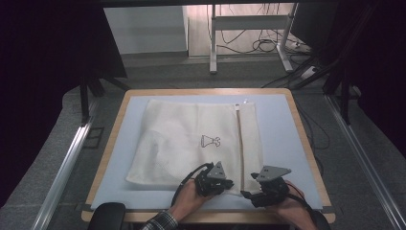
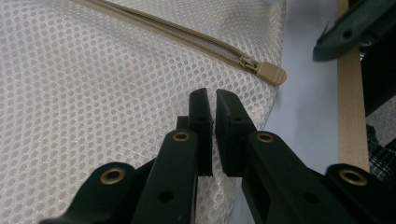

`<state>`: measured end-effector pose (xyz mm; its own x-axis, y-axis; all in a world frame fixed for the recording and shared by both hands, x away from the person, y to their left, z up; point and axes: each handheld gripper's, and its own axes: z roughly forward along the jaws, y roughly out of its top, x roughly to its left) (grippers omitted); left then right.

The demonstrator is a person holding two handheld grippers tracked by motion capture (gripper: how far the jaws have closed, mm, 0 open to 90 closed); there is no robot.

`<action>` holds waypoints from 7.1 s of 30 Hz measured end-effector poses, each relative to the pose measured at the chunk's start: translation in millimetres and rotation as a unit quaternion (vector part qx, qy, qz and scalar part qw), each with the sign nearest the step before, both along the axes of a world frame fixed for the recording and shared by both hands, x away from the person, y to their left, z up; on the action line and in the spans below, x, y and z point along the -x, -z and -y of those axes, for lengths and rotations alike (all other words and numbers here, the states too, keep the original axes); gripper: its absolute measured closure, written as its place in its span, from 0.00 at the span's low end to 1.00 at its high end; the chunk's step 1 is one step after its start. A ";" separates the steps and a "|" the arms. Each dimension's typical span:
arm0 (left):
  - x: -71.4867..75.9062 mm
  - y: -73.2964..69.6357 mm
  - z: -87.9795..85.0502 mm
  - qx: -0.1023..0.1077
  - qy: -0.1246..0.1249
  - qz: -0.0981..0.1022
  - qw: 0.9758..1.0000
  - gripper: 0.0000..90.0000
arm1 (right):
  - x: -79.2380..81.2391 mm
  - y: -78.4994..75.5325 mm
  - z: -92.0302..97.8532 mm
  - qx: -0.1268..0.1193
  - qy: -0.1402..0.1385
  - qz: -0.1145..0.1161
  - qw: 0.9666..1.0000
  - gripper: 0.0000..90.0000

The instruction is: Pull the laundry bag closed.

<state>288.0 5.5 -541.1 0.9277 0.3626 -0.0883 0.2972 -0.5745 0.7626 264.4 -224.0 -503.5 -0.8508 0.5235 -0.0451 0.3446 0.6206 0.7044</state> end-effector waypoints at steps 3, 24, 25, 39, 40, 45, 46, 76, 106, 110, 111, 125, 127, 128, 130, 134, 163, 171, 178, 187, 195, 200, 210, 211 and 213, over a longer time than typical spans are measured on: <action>-0.1 0.0 -0.1 0.000 0.000 0.000 1.000 0.95 | 0.4 3.3 -8.2 0.016 -0.020 -0.004 1.000 0.40; 0.2 0.2 0.2 0.003 -0.002 -0.001 1.000 0.95 | -9.8 1.0 -10.1 0.016 -0.011 -0.005 1.000 0.71; 0.2 0.2 0.2 0.003 -0.002 -0.002 1.000 0.95 | -9.3 0.2 -10.0 0.011 -0.015 -0.006 1.000 0.71; 0.1 0.1 -0.3 0.002 -0.001 -0.001 1.000 0.95 | -1.6 0.6 -15.8 0.036 -0.042 0.005 0.998 0.75; 0.1 0.1 -0.3 0.002 -0.001 -0.001 1.000 0.95 | -1.6 0.6 -15.8 0.036 -0.042 0.005 0.998 0.75; -0.1 0.3 -0.2 0.003 0.000 -0.001 1.000 0.95 | -6.0 -1.6 -10.6 0.030 -0.018 0.012 0.999 0.81; -0.1 0.4 -0.2 0.003 0.000 -0.001 1.000 0.95 | -6.7 -0.7 -10.9 0.032 -0.016 0.010 0.999 0.81; 0.2 0.6 -0.3 0.007 -0.002 -0.005 1.000 0.95 | -29.0 2.7 -12.7 -0.022 -0.037 -0.066 0.997 0.93; 4.2 -2.0 2.4 0.033 0.019 -0.018 0.999 0.95 | -28.1 4.8 -14.0 0.003 -0.023 -0.069 0.997 0.96; 11.3 -1.1 12.6 0.015 0.024 -0.005 1.000 0.96 | -28.3 4.8 -13.6 0.001 -0.021 -0.072 0.997 0.95; 11.3 -1.1 12.6 0.015 0.024 -0.005 1.000 0.98 | -28.3 4.8 -13.6 0.001 -0.021 -0.072 0.997 0.95; 14.2 -0.7 15.2 0.001 0.020 0.008 1.000 1.00 | -33.6 4.9 -11.2 0.001 -0.015 -0.069 0.998 0.96; 13.8 -1.3 14.6 -0.008 0.024 0.014 1.000 1.00 | -35.5 3.7 -11.7 0.005 -0.011 -0.058 0.998 0.96; 13.8 -1.2 14.6 -0.007 0.024 0.014 1.000 1.00 | -36.5 3.4 -12.4 0.006 -0.006 -0.054 0.999 0.96; 13.7 -1.2 14.5 -0.007 0.024 0.013 1.000 1.00 | -40.5 3.4 -13.1 0.007 -0.006 -0.055 0.998 0.96; 13.4 -0.9 14.6 -0.001 0.021 0.006 1.000 1.00 | -46.3 4.1 -15.0 0.013 -0.007 -0.051 0.999 0.96; 13.3 -0.9 14.1 -0.001 0.022 0.006 1.000 1.00 | -78.6 -2.5 -17.2 0.012 0.023 -0.038 0.999 0.96; 14.2 -0.4 15.0 0.005 0.018 0.003 1.000 1.00 | -84.1 -3.5 -17.9 0.011 0.034 -0.040 0.999 0.96; 13.7 -1.0 14.3 -0.002 0.022 0.009 1.000 1.00 | -89.6 -4.5 -17.6 0.009 0.043 -0.035 0.998 0.96; 13.8 -0.8 14.4 -0.001 0.022 0.008 1.000 1.00 | -96.0 -6.4 -18.3 0.005 0.053 -0.032 0.998 0.96; 12.9 -1.6 13.2 -0.012 0.029 0.015 0.999 1.00 | -103.5 -7.1 -18.8 0.004 0.059 -0.030 0.998 0.96; 13.1 -1.6 13.3 -0.012 0.029 0.016 0.999 1.00 | -108.2 -7.8 -19.5 0.001 0.067 -0.029 0.997 0.96; 13.1 -1.5 13.3 -0.012 0.029 0.017 0.999 1.00 | -116.3 -10.1 -20.9 -0.001 0.071 -0.017 0.997 0.96; 13.0 -1.3 13.5 -0.008 0.027 0.013 1.000 1.00 | -118.1 -10.5 -21.3 -0.001 0.071 -0.018 0.997 0.96; 13.7 -0.8 14.4 0.000 0.021 0.007 1.000 1.00 | -119.9 -11.0 -21.8 -0.002 0.072 -0.016 0.997 0.96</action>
<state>274.2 -8.9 -540.3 0.9433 0.3234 -0.0754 0.2624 -0.5867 0.7661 384.3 -202.3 -492.4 -0.7680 0.6403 -0.0170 0.4520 0.5605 0.6939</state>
